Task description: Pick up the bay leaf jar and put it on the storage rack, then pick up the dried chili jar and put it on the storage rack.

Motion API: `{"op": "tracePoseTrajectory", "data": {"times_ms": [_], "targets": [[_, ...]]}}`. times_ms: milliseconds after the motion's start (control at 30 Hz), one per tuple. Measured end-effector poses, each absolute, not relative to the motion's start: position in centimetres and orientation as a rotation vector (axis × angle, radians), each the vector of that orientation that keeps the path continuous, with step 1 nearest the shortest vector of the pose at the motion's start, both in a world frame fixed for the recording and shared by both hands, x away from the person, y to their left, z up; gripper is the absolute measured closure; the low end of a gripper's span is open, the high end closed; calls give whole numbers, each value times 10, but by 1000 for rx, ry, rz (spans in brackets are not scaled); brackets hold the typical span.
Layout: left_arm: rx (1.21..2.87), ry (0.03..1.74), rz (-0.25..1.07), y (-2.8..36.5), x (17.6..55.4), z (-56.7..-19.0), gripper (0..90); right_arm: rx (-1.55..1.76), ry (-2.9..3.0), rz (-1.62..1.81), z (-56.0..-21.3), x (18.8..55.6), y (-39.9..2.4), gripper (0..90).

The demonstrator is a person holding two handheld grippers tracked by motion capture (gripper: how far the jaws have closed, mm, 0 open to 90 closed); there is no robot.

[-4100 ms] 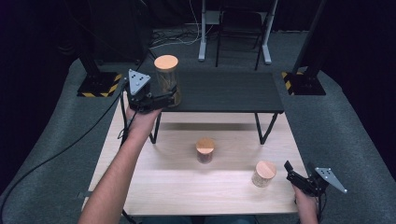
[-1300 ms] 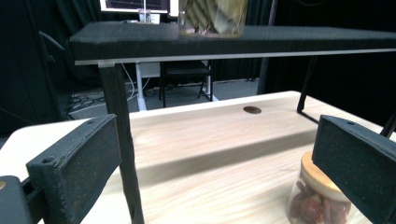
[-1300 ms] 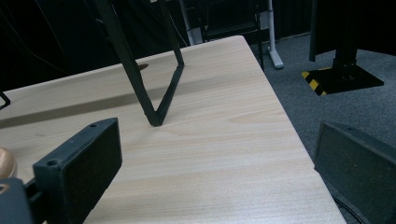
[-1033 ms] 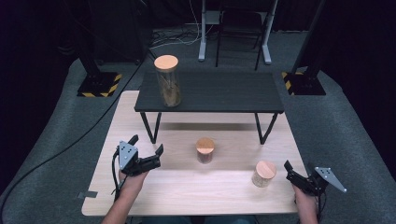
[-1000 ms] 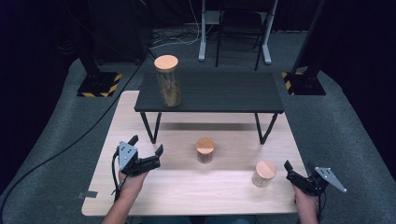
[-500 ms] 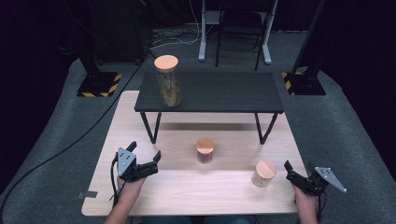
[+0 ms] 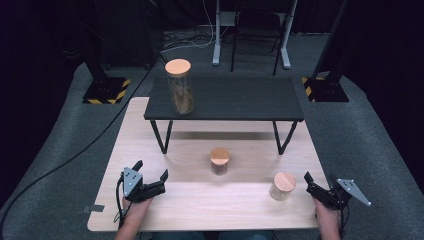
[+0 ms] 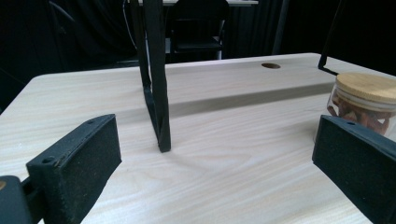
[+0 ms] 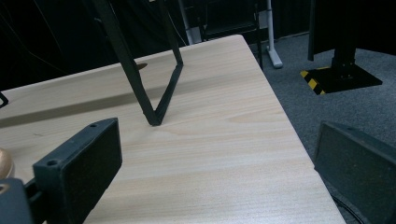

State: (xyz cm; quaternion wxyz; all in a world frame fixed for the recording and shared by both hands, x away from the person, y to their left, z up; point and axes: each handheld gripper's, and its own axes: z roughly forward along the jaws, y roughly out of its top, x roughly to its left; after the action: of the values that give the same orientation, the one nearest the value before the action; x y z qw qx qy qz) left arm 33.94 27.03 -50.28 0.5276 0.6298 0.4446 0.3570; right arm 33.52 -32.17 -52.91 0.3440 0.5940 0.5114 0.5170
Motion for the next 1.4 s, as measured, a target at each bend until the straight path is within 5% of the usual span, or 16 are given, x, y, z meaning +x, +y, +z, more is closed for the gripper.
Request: {"op": "tracePoseTrajectory", "data": {"times_ms": [1400], "targets": [[1539,1055,841,274,337,-528,0,1536,1330,1353,-523,333,-323,0]]}}
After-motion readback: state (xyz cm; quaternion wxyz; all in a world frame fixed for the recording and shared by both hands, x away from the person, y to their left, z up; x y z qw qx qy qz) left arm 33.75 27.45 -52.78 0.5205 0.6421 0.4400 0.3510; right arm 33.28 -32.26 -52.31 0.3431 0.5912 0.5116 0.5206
